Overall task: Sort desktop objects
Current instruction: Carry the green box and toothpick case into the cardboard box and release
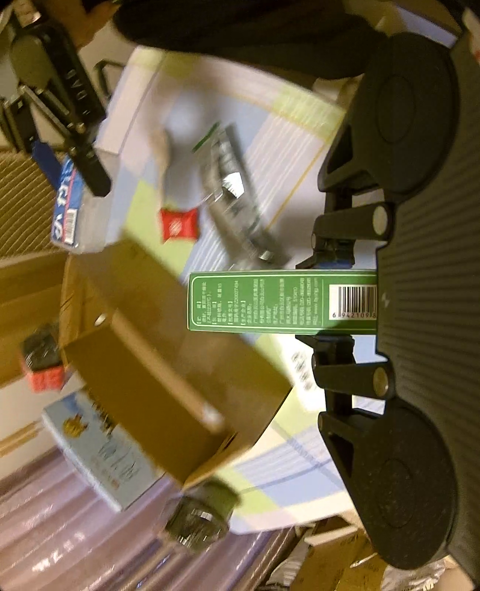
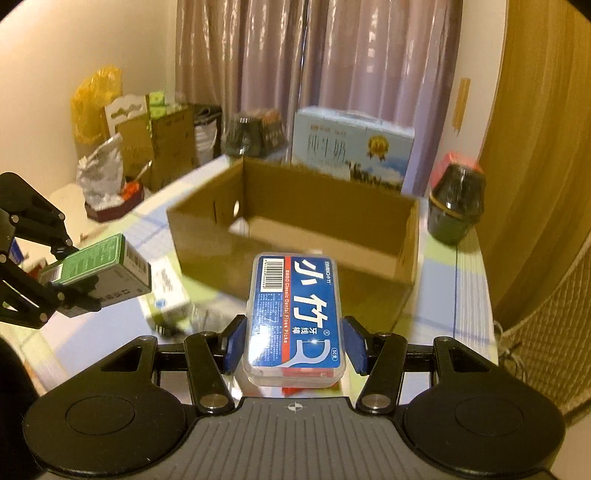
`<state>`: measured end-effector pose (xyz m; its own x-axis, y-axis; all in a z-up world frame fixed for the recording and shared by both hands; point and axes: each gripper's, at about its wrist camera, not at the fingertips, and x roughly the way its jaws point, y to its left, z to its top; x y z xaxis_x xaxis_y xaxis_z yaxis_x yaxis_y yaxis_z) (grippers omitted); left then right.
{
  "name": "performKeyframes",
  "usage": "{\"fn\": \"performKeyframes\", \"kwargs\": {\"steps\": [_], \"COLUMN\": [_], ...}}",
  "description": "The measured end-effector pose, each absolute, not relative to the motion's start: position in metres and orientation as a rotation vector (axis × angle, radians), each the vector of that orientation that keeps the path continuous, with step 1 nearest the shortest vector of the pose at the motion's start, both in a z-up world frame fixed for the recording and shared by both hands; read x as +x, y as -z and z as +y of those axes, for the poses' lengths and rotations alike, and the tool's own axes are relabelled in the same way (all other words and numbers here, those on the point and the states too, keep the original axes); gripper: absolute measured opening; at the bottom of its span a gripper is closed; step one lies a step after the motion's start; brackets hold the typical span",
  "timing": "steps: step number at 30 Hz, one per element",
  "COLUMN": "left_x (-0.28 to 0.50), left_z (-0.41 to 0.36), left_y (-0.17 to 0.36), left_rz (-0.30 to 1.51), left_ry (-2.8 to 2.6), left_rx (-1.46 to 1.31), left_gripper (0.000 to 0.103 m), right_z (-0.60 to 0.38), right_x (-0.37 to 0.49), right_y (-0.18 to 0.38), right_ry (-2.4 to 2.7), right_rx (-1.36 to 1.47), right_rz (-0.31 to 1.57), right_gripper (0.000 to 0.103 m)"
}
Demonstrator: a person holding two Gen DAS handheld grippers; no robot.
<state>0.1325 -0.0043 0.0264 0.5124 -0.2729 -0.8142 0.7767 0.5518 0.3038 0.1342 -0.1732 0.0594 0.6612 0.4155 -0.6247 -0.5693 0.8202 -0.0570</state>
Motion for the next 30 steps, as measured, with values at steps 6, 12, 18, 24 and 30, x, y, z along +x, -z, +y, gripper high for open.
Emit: {"fn": "performKeyframes", "kwargs": {"steps": [6, 12, 18, 24, 30], "left_x": [0.176, 0.227, 0.281, 0.331, 0.353], "left_z": [-0.008, -0.029, -0.055, -0.073, -0.087], "left_y": [-0.057, -0.078, -0.074, -0.047, -0.015], "left_rz": [0.728, 0.685, 0.693, 0.764, 0.818], "left_ry": [0.654, 0.627, 0.614, 0.614, 0.639], "left_rx": [0.687, 0.654, 0.605, 0.533, 0.533], "left_gripper": [0.025, 0.025, 0.025, 0.025, 0.025], "right_z": [-0.164, -0.156, -0.151, -0.144, -0.140], "right_x": [0.175, 0.225, 0.271, 0.311, 0.329], "right_y": [-0.082, -0.087, -0.071, -0.041, -0.018], "right_ry": [-0.547, -0.517, -0.500, -0.494, -0.496], "right_rx": [-0.233, -0.216, -0.200, -0.167, -0.161], "right_rz": [0.590, 0.574, 0.598, 0.669, 0.712], "right_gripper": [0.052, 0.052, 0.052, 0.052, 0.052]}}
